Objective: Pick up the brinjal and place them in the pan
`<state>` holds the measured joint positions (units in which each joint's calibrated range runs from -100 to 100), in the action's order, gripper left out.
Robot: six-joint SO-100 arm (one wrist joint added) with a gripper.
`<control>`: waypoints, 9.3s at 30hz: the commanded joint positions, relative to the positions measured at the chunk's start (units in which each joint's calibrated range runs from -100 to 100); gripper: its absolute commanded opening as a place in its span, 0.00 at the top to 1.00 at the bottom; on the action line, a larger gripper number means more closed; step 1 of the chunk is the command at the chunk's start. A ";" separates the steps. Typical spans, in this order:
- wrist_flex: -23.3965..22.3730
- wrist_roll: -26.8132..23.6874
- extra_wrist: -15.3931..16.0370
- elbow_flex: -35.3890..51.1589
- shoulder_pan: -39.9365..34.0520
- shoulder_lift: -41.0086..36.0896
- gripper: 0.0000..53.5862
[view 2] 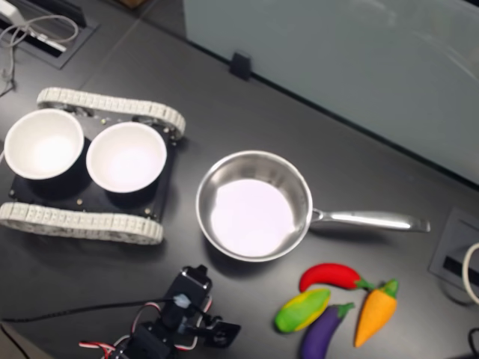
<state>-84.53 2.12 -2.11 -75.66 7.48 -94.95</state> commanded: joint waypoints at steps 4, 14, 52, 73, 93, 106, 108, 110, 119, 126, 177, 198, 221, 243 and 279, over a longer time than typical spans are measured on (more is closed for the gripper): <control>2.70 0.10 -0.32 1.64 -0.26 -0.58 1.00; 2.70 0.20 -0.32 1.64 -0.26 -0.58 1.00; 2.70 0.20 -0.32 1.64 -0.26 -0.58 1.00; 2.70 0.98 -0.32 1.64 -1.63 -0.58 1.00; 2.70 0.39 -0.16 1.64 0.43 -0.58 1.00; -1.57 2.49 2.78 5.10 1.69 -0.58 1.00; -1.65 2.74 4.97 5.10 2.84 -0.58 1.00; -1.65 2.93 4.97 5.28 2.38 -0.58 1.00; -3.19 3.37 4.89 7.64 4.10 -0.58 1.00; -3.87 3.91 4.89 7.82 5.48 -0.58 1.00; -8.13 6.06 4.80 18.09 13.05 0.77 1.00; -9.76 7.33 4.89 31.81 19.24 10.98 1.00; -15.04 9.18 4.80 57.16 32.20 22.70 1.00; -15.04 9.38 5.39 74.88 48.83 38.39 1.00; -14.87 14.51 5.47 101.96 65.57 72.39 0.91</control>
<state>-99.15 14.73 2.66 21.63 72.17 -23.82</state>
